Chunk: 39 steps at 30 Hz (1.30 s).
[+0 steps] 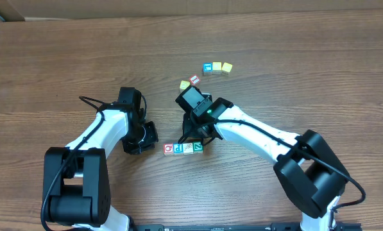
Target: Flip 4 blocks
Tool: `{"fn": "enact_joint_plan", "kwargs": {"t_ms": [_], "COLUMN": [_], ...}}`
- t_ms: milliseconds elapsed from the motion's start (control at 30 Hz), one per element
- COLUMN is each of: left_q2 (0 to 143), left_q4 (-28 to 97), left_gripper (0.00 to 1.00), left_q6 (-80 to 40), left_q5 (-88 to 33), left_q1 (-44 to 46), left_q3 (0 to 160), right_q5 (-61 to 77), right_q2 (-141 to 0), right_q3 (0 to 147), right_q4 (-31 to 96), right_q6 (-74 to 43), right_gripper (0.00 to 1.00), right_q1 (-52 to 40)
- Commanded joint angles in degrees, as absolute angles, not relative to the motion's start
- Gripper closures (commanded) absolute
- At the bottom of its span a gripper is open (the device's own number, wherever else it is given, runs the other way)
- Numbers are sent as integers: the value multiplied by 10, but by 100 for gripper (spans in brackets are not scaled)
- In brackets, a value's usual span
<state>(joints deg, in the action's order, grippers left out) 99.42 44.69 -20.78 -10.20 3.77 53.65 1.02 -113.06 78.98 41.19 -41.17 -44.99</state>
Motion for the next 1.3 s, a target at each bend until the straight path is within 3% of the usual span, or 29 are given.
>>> {"fn": "enact_joint_plan", "kwargs": {"t_ms": [0, 1267], "left_q2": [997, 997], "left_q4": [441, 445], "left_gripper": [96, 96], "left_q6": [-204, -204], "left_q5": [-101, -101], "left_q1": [38, 38], "left_q3": [526, 526], "right_q5": [1, 42], "right_q2": [-1132, -1132], "right_q3": [798, 783], "right_q4": [421, 454], "right_q6": [-400, -400], "right_gripper": [96, 96], "right_q1": [-450, -462]}}
